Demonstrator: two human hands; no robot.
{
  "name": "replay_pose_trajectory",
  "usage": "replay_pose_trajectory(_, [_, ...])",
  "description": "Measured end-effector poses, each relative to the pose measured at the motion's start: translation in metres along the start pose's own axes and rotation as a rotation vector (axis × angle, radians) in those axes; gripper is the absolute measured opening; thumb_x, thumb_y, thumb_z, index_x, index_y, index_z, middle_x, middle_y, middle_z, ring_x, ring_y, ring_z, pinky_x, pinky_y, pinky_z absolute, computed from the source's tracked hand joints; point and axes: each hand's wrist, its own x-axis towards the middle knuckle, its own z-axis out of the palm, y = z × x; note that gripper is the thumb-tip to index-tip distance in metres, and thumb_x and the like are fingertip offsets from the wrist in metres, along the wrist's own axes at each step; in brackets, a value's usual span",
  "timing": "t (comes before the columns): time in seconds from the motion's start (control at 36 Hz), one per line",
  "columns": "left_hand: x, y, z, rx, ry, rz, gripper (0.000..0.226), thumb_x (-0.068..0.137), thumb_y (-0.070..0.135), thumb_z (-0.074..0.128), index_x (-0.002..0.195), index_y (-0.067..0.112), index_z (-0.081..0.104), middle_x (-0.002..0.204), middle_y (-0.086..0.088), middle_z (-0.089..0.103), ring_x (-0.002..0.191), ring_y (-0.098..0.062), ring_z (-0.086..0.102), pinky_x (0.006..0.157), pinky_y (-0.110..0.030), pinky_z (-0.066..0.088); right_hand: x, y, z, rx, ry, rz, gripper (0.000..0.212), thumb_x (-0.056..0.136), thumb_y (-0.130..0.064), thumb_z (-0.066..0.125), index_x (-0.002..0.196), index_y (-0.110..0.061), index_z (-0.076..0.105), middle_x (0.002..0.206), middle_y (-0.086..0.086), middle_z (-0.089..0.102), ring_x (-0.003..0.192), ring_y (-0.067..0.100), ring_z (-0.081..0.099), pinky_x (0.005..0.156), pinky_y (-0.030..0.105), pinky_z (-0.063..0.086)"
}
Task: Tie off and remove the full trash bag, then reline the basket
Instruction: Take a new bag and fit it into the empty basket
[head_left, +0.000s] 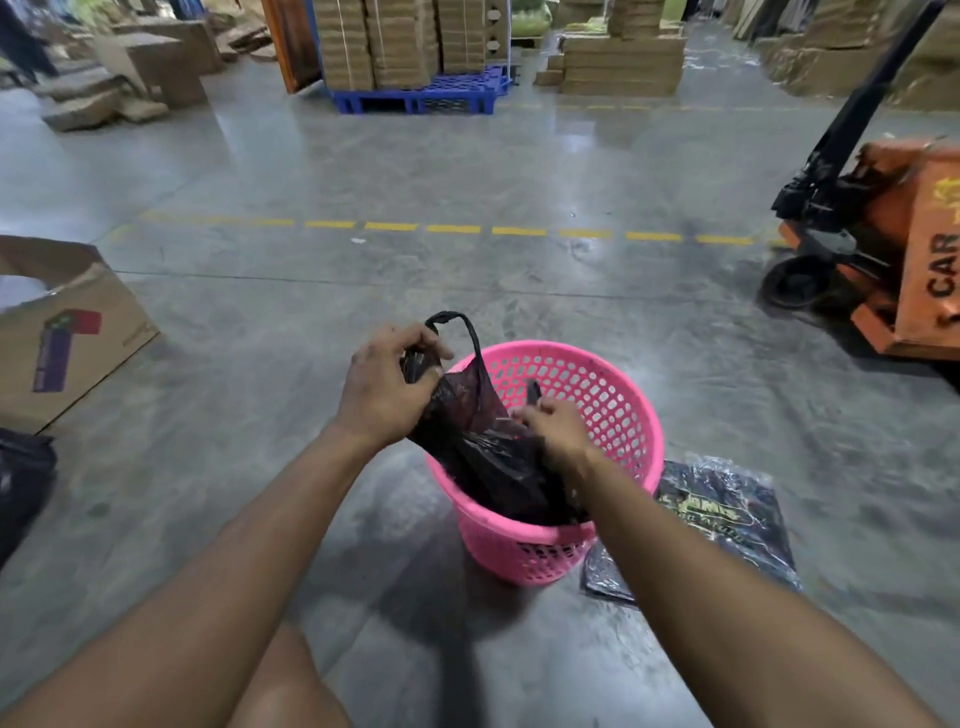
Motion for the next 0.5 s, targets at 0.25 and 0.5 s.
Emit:
replay_pose_trajectory(0.25, [0.034, -0.016, 0.003, 0.235, 0.048, -0.229, 0.022, 0.078, 0.035, 0.074, 0.099, 0.030, 0.078, 0.109, -0.006, 0.076, 0.105, -0.029, 0.070, 0.093, -0.036, 0.052, 0.000, -0.060, -0.156, -0.074, 0.547, -0.258, 0.050, 0.084, -0.010, 0.065, 0.129, -0.023, 0.048, 0.069, -0.005, 0.051, 0.072, 0.023, 0.060, 0.074, 0.043, 0.052])
replay_pose_trajectory(0.5, [0.043, -0.041, -0.009, 0.167, -0.132, -0.143, 0.045, 0.070, 0.006, 0.067, 0.096, 0.042, 0.072, 0.079, -0.005, 0.062, 0.070, -0.021, 0.056, 0.075, -0.034, 0.051, -0.023, -0.040, -0.227, -0.402, 0.325, -0.385, 0.046, 0.079, 0.013, 0.055, 0.080, -0.032, 0.065, 0.088, 0.009, 0.064, 0.076, 0.040, 0.063, 0.073, 0.058, 0.056])
